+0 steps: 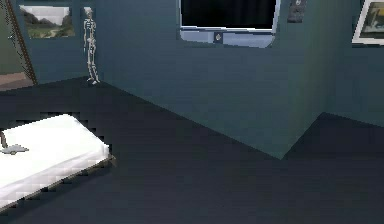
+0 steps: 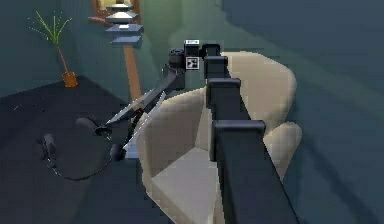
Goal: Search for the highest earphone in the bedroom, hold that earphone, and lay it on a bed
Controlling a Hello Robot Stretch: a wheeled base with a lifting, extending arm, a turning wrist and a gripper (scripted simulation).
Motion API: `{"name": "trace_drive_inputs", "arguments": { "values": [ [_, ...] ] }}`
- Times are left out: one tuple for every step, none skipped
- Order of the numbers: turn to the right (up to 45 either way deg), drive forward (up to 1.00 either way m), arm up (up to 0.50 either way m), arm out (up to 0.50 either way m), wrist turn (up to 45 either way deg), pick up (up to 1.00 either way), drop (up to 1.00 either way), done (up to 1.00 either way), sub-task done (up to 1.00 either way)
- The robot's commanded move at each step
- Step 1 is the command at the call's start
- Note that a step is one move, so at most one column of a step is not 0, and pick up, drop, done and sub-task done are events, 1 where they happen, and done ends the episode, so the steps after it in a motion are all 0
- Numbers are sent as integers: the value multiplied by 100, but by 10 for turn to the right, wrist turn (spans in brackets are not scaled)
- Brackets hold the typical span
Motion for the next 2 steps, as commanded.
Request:
{"name": "trace_drive_inputs", "arguments": {
  "values": [
    [0, 0, 0, -38, 0, 0, 0, 0, 0],
    [-450, 0, 0, 0, 0, 0, 0, 0, 0]
  ]
}}
